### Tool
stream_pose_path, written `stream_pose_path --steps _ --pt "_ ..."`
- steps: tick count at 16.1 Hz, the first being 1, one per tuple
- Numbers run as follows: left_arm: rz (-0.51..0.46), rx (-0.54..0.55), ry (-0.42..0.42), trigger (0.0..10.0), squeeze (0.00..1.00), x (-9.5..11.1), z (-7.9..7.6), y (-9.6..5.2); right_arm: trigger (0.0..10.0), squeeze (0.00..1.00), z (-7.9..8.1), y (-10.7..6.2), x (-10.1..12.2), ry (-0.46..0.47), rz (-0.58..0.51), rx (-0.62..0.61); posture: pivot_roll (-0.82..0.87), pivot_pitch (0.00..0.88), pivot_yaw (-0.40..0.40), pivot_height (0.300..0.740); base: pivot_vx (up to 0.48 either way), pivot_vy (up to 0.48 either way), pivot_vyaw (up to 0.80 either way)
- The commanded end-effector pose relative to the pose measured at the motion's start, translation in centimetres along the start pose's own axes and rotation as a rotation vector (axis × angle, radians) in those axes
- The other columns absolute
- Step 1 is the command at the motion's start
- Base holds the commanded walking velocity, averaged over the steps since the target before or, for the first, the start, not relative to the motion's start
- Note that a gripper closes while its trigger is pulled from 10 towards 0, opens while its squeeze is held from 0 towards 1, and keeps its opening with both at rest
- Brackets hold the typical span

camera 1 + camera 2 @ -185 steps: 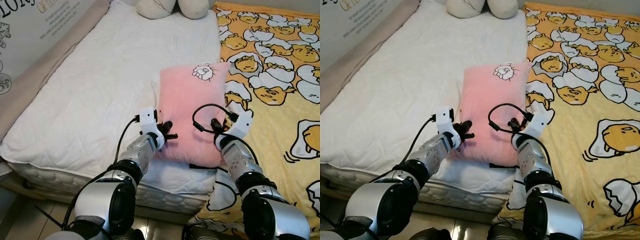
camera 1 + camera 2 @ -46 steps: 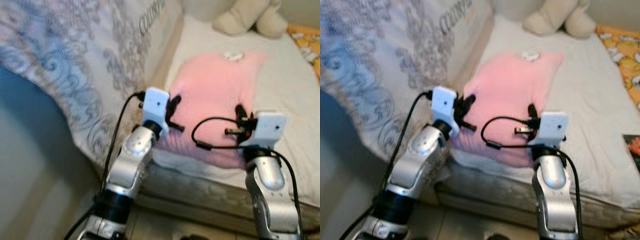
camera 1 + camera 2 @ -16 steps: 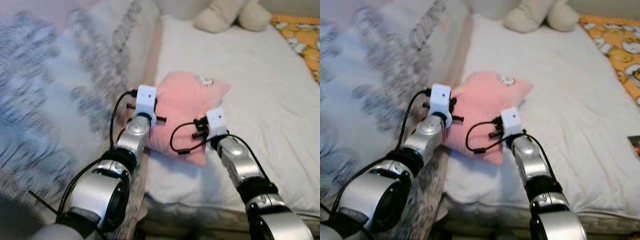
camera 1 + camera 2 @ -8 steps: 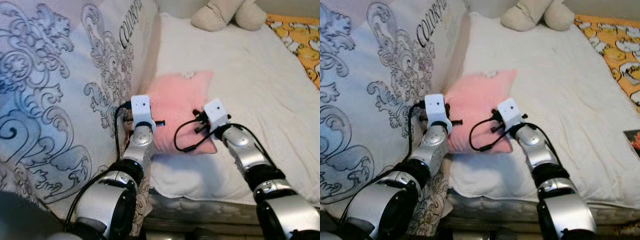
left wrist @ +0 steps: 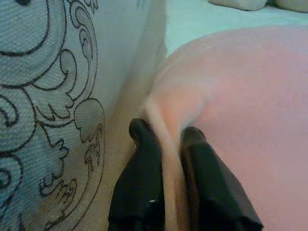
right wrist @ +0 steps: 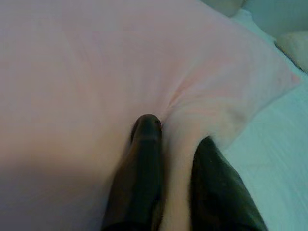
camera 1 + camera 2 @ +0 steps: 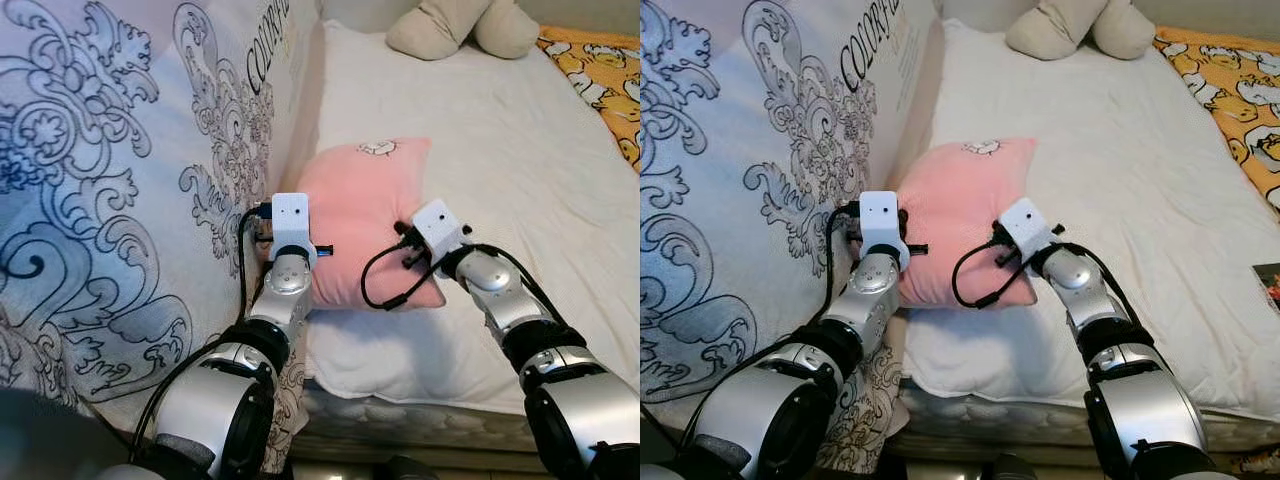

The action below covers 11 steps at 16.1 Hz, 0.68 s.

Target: Clean up the room

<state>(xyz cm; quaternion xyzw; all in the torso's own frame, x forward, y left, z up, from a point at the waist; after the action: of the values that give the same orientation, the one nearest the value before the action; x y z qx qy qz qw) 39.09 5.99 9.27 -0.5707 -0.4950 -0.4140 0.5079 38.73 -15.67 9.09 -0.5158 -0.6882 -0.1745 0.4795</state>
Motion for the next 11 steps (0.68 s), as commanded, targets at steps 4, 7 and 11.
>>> stream_pose_path --steps 4,7,11 --pt "0.031 -0.063 -0.04 10.0 1.0 -1.1 -2.9 -1.0 10.0 1.0 -2.0 -1.0 -0.9 0.154 -0.015 -0.141 -0.1 0.0 -0.003 0.74 0.0 0.0 0.0" --pt "-0.016 -0.058 -0.087 10.0 1.0 1.4 -1.4 0.0 10.0 1.0 -2.7 -3.0 -1.1 0.246 -0.103 -0.25 -0.06 0.0 -0.022 0.74 0.0 0.0 0.0" --pt "-0.195 -0.027 -0.085 10.0 1.0 5.1 1.0 -0.7 10.0 1.0 -2.1 -7.5 -1.4 0.302 -0.131 -0.405 -0.01 0.0 -0.053 0.74 0.0 0.0 0.0"
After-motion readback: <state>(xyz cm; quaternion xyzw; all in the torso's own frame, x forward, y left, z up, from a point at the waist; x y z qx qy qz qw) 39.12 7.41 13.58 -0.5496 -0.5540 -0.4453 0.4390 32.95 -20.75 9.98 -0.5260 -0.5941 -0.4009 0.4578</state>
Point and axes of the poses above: a point about 5 cm out from each wrist's last joint towards the gripper, its own y axis pointing out of the wrist towards the gripper, its own x axis along the axis of the wrist's last joint, z = x × y, the point moved 3 cm from there along y, pointing out of the wrist towards the gripper, and after that the axes turned 5 degrees about -y, right-handed, at the moved point
